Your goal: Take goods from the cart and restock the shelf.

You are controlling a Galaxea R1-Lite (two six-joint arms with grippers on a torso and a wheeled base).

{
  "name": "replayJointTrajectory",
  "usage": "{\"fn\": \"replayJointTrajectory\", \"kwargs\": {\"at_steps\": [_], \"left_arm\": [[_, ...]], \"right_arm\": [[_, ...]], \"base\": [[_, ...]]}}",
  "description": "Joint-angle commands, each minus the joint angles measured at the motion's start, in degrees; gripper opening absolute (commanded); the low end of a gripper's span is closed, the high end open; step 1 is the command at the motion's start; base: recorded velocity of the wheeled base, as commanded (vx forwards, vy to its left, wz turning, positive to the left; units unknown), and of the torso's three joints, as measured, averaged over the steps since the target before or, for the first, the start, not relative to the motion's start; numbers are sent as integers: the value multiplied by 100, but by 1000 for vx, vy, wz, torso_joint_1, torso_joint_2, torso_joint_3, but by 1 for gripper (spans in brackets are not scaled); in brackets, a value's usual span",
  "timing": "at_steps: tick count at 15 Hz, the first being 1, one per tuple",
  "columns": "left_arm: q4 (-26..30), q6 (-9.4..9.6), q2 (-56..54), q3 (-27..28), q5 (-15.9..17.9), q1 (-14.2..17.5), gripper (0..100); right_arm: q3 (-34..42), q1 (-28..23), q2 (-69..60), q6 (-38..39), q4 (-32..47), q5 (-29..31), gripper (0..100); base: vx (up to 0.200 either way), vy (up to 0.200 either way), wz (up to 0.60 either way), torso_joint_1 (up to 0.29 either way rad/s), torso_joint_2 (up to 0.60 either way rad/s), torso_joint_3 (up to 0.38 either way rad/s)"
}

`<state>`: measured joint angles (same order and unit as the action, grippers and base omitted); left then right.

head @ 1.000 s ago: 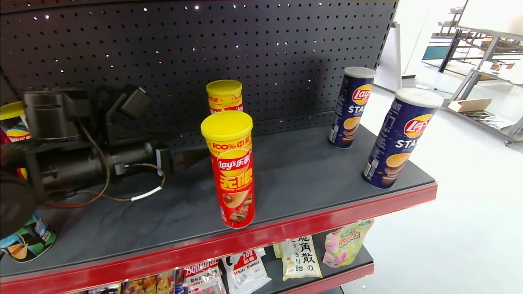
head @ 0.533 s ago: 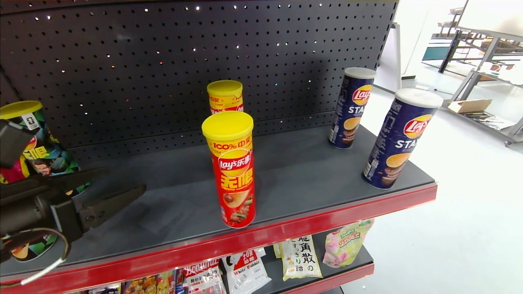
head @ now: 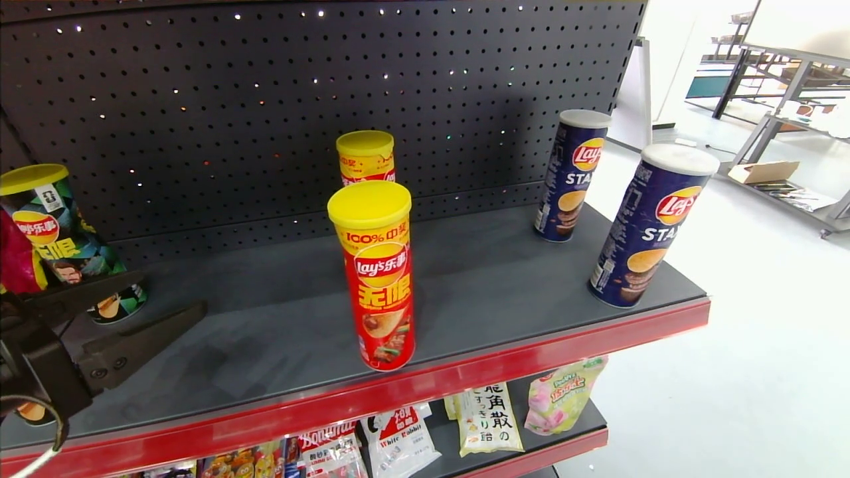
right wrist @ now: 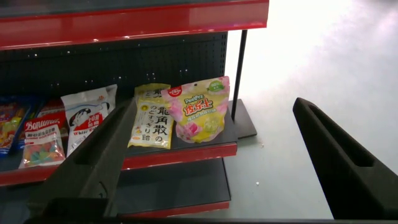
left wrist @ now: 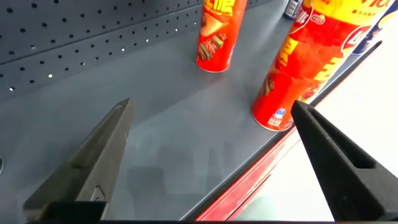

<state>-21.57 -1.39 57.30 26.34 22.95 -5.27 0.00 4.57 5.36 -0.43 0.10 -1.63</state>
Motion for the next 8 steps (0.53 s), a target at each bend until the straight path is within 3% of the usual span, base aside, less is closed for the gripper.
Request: {"fn": "replayJointTrajectory", "kwargs": {"at_steps": [1, 4, 8], "left_arm": [[-6, -2, -34, -15, -10, -1, 100], [100, -2, -412, -112, -10, -1, 100], [1137, -2, -1247, -103, 7, -9, 100]], "right_arm": [[0, 0, 9, -1, -1, -4, 100], [0, 0, 9, -1, -1, -4, 100], [0, 0, 9, -1, -1, -4, 100]], "base": [[0, 0, 0, 0, 0, 0], [0, 0, 0, 0, 0, 0], [0, 0, 0, 0, 0, 0]]}}
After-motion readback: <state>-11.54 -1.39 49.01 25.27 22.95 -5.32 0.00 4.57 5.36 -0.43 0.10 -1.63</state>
